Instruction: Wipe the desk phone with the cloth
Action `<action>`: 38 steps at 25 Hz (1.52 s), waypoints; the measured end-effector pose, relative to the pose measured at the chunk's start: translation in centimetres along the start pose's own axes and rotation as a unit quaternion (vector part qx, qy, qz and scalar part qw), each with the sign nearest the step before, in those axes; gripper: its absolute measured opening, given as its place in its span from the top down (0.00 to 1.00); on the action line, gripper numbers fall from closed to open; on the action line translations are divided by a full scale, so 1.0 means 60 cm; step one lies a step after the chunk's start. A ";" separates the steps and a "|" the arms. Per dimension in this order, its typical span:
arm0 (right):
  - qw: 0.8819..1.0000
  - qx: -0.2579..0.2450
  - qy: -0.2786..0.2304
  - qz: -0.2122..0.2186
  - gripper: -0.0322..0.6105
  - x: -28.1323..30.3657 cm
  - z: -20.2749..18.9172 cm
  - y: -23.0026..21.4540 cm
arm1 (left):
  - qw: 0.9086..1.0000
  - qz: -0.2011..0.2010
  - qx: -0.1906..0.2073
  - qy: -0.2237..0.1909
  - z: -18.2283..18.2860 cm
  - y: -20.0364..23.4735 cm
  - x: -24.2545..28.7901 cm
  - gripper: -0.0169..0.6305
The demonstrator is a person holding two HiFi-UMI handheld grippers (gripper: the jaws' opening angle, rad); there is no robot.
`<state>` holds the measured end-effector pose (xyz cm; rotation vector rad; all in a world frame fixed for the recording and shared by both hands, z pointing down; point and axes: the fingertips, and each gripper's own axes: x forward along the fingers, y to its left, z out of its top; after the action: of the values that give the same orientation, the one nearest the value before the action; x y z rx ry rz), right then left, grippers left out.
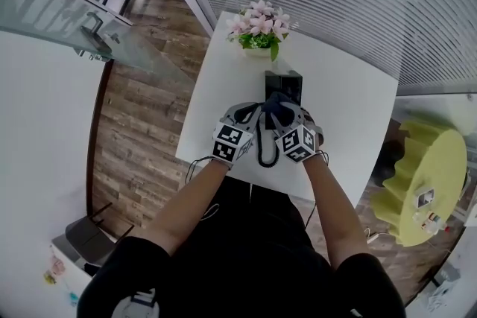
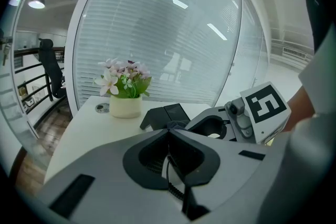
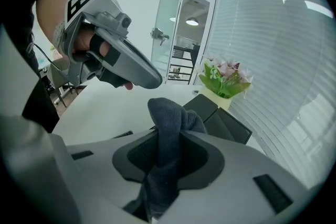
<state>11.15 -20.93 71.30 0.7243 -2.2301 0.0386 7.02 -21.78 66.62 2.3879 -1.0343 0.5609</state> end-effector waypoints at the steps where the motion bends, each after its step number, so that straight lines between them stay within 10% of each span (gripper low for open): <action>1: 1.000 0.001 0.002 0.001 0.78 -0.001 -0.003 0.005 | 1.000 -0.001 0.000 0.002 -0.005 -0.002 -0.002 0.96; 38: 0.997 -0.032 0.047 0.056 0.78 -0.052 -0.049 0.082 | 1.000 -0.009 0.012 0.005 0.014 -0.046 -0.006 0.96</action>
<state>12.31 -14.54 72.16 0.5521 -2.1696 0.0556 9.00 -20.38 65.03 2.4099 -1.0060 0.5811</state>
